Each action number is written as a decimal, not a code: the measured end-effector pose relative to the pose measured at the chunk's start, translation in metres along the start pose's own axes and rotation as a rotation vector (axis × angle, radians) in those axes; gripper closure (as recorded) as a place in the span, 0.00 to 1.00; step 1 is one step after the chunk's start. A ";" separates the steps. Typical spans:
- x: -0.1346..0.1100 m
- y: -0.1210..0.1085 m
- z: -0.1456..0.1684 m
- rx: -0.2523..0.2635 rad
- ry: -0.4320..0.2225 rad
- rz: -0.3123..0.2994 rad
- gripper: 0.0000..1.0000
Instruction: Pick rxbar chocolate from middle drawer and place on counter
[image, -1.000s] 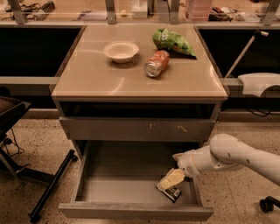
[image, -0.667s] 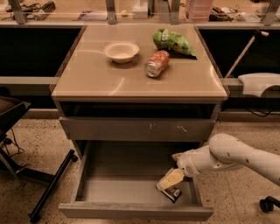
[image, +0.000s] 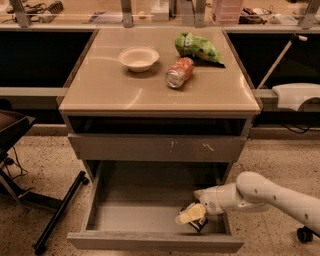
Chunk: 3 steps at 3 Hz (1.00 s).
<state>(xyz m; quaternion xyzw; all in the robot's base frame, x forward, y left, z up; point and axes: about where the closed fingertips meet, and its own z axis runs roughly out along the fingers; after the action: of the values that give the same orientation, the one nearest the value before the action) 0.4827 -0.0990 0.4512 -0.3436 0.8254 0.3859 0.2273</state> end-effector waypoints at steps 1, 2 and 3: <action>0.007 0.000 0.008 -0.013 0.000 0.015 0.00; 0.005 -0.003 0.008 0.049 -0.009 0.009 0.00; 0.003 -0.005 0.012 0.139 -0.050 -0.012 0.00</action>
Offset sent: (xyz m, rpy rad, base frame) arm 0.0107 -0.0015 -0.0054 -0.1205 -0.1063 -0.1549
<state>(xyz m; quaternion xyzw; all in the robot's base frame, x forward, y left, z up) 0.4855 -0.0936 0.4396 -0.3219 0.8422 0.3349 0.2736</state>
